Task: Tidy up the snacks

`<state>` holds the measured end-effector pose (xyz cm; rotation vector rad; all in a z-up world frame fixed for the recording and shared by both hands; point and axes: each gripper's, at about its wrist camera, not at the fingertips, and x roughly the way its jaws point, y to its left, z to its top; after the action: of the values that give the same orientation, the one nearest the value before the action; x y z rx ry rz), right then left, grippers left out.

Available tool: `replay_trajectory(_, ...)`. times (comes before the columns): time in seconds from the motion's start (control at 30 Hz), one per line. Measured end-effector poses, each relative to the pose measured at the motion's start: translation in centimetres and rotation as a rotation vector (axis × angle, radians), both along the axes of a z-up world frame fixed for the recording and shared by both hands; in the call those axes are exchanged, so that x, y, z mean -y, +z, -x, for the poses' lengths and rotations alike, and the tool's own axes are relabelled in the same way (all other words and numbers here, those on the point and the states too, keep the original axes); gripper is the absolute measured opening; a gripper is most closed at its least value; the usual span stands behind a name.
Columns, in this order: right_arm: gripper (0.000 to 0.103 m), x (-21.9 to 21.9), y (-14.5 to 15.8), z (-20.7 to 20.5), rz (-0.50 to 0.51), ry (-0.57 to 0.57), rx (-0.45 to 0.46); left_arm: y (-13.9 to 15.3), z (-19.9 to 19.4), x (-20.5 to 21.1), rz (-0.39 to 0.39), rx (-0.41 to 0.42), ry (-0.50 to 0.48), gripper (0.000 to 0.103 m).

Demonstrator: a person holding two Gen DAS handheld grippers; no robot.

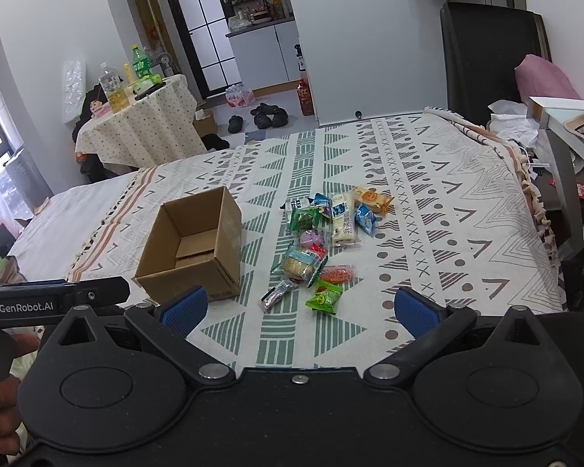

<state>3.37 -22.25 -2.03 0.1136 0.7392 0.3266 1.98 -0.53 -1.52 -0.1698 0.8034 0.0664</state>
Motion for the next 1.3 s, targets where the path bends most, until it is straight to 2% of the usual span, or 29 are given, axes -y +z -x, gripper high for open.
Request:
replay_trajectory(0.2,0.103,1.3,-1.2,-1.7,-0.036,-0.019,-0.017,-1.8,-2.3,0.4,0.026,-0.020,-0.007,0.103)
replay_trajectory(0.37,0.103,1.3,-2.3,-3.4,-0.026,-0.026,-0.030,-3.3,-4.4,0.5,0.041,-0.031,-0.007,0.102)
replay_trajectory(0.57,0.102,1.4,-4.4,-6.6,-0.074,-0.034,-0.091,-5.6,-6.9,0.5,0.058,-0.061,-0.008,0.101)
replay_trajectory(0.63,0.099,1.4,-5.3,-7.5,-0.086,-0.042,-0.117,-6.5,-7.7,0.5,0.066,-0.073,-0.009,0.100)
replay_trajectory(0.73,0.091,1.2,-6.7,-8.8,-0.103,-0.051,-0.164,-7.8,-8.9,0.6,0.073,-0.101,-0.017,0.094)
replay_trajectory(0.9,0.090,0.8,-8.8,-10.5,-0.114,-0.067,-0.226,-10.1,-10.6,0.7,0.084,-0.136,-0.022,0.086)
replay_trajectory(1.1,0.080,0.4,-11.6,-12.7,-0.131,-0.086,-0.306,-13.1,-12.8,0.6,0.111,-0.199,-0.020,0.075)
replay_trajectory(1.3,0.076,0.2,-13.8,-14.8,-0.161,-0.108,-0.388,-15.6,-14.7,0.5,0.132,-0.244,-0.007,0.068)
